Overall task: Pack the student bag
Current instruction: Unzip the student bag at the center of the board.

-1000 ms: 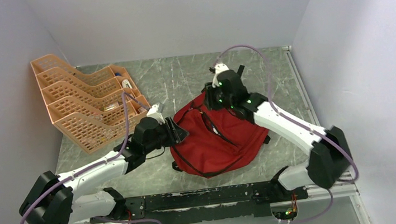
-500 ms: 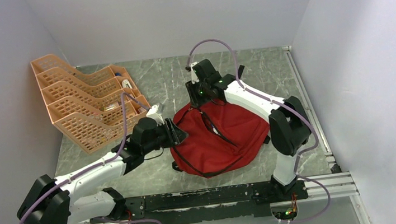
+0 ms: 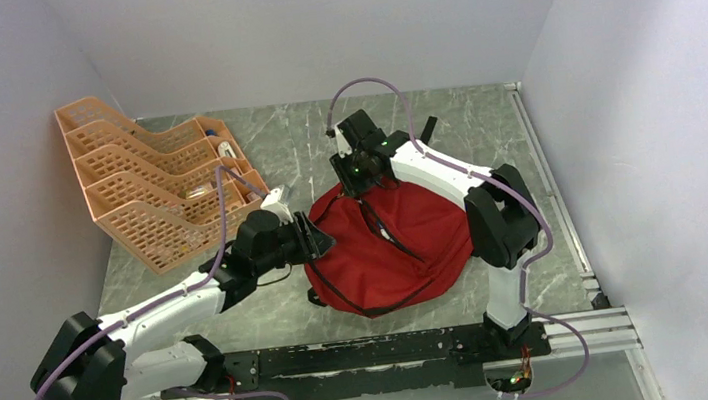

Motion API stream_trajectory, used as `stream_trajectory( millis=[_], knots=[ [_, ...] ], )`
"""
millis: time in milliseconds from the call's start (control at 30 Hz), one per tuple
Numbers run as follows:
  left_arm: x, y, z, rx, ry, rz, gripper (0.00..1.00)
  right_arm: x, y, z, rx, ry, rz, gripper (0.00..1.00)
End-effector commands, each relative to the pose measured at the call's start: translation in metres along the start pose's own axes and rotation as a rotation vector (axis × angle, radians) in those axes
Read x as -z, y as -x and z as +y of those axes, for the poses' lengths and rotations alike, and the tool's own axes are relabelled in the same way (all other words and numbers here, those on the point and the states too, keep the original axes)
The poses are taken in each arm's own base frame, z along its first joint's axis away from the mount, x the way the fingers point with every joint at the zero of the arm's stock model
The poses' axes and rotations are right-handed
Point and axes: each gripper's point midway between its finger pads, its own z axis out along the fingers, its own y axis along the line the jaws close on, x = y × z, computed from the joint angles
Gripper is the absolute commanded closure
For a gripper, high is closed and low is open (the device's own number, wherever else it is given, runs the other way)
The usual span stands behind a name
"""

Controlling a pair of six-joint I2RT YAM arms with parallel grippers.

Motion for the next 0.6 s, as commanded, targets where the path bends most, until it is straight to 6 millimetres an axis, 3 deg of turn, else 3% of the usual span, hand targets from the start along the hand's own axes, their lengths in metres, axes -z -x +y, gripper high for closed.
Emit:
stream_trajectory(
  millis=[0,233,433,567],
  knots=[
    [0.003,-0.002,0.002,-0.003,-0.013,0.01,0.55,-0.002,0.002,0.003,0.019,0.016,0.017,0.63],
    [0.005,-0.003,0.006,0.009,-0.006,0.005,0.55,0.001,0.009,0.001,0.005,-0.006,-0.011,0.75],
    [0.003,-0.004,0.006,0.014,-0.006,0.011,0.55,0.015,0.026,0.002,0.011,-0.01,-0.089,0.94],
    [0.004,-0.003,0.008,0.018,0.0,0.005,0.56,0.026,0.037,0.003,0.01,-0.009,-0.141,0.97]
  ],
)
